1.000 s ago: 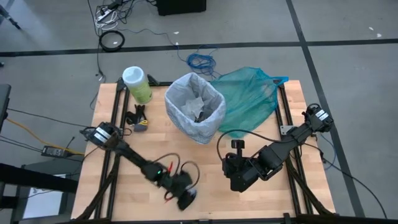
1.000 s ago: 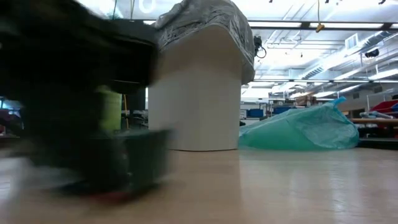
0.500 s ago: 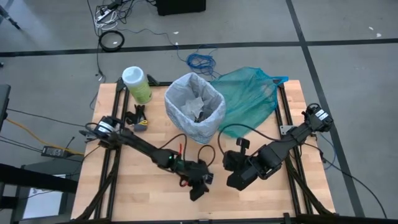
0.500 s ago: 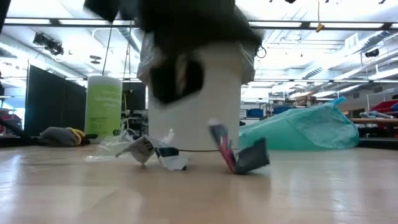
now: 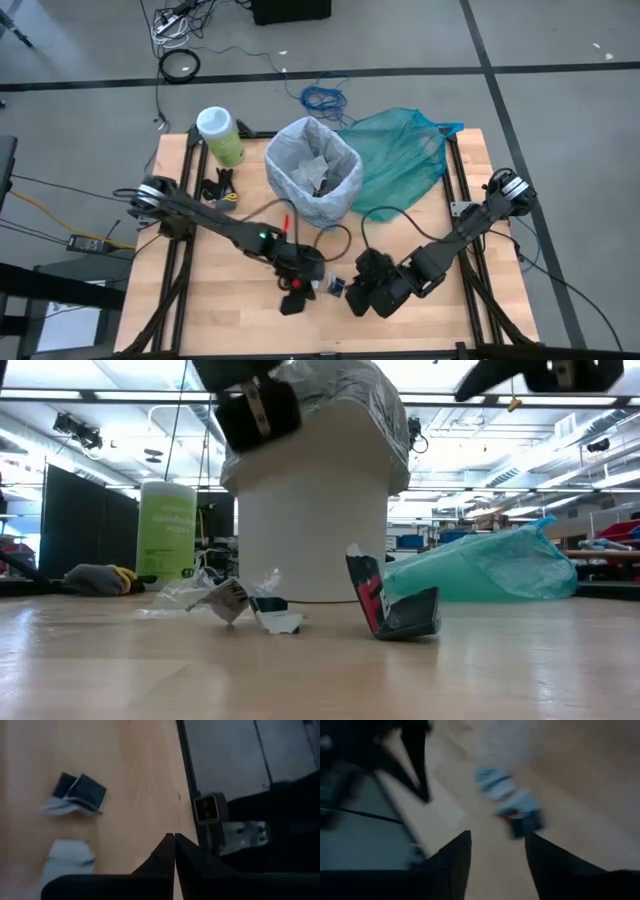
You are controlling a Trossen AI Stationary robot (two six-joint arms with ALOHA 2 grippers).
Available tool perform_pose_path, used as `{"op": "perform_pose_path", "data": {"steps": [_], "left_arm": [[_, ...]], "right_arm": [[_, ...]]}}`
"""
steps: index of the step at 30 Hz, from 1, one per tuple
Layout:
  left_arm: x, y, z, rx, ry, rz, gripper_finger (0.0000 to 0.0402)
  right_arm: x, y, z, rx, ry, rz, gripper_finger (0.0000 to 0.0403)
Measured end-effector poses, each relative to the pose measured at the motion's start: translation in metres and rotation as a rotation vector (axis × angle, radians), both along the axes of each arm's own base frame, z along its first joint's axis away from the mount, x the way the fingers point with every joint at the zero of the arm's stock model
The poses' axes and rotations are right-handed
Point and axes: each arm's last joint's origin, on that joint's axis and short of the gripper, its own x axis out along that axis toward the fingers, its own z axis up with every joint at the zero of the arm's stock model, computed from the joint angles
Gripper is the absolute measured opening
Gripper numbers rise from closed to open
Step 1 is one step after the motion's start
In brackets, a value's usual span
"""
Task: Place trash/remove bag and relplace
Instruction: Put the dark blue paper into the trash bin
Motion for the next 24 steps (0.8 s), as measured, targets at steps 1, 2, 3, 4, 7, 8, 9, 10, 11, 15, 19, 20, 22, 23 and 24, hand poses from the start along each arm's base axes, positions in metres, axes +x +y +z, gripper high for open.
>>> {"op": "perform_pose_path", "data": {"steps": [1,2,3,4,7,8,9,10,11,15,19,20,22,23,24], "left_arm": [[-0.006,0.003,0.009,0.018,-0.011,-0.012,0.002],[-0.013,0.007,0.017,0.042,-0.014,-0.018,0.002],[-0.02,0.009,0.025,0.058,-0.015,-0.022,0.002],[-0.027,0.013,0.033,0.08,-0.026,-0.022,0.002],[-0.047,0.022,0.054,0.16,-0.049,-0.002,0.002],[-0.054,0.024,0.06,0.18,-0.056,0.008,0.002],[-0.06,0.027,0.065,0.201,-0.057,0.019,0.002],[-0.066,0.029,0.069,0.222,-0.057,0.032,0.0021],[-0.071,0.031,0.073,0.241,-0.053,0.043,0.0021],[-0.09,0.041,0.08,0.36,-0.026,0.079,0.0021],[-0.107,0.051,0.088,0.47,-0.013,0.116,0.0021],[-0.11,0.053,0.09,0.489,-0.016,0.129,0.0021],[-0.116,0.056,0.094,0.514,-0.024,0.15,0.0021],[-0.119,0.057,0.096,0.515,-0.027,0.155,0.0021],[-0.122,0.058,0.099,0.51,-0.034,0.164,0.0021]], "right_arm": [[0.002,0.002,-0.006,0.039,-0.046,-0.008,0.0191],[0.003,0.002,-0.012,0.062,-0.076,-0.016,0.0197],[0.004,0.001,-0.018,0.087,-0.099,-0.029,0.0201],[0.005,-0.001,-0.023,0.108,-0.117,-0.042,0.0202],[0.008,-0.012,-0.032,0.079,-0.108,-0.056,0.0196],[0.01,-0.015,-0.033,0.055,-0.107,-0.045,0.0192],[0.013,-0.019,-0.033,0.036,-0.112,-0.038,0.0187],[0.016,-0.023,-0.032,0.013,-0.115,-0.03,0.0181],[0.019,-0.027,-0.031,0.0,-0.127,-0.022,0.0174],[0.032,-0.041,-0.028,-0.036,-0.152,0.061,0.0149],[0.044,-0.049,-0.03,-0.036,-0.098,0.18,0.0129],[0.05,-0.049,-0.03,-0.033,-0.09,0.22,0.0125],[0.065,-0.045,-0.029,-0.021,-0.07,0.321,0.012],[0.072,-0.043,-0.03,-0.026,-0.035,0.369,0.0118],[0.079,-0.04,-0.027,-0.034,-0.006,0.42,0.0116]]}}
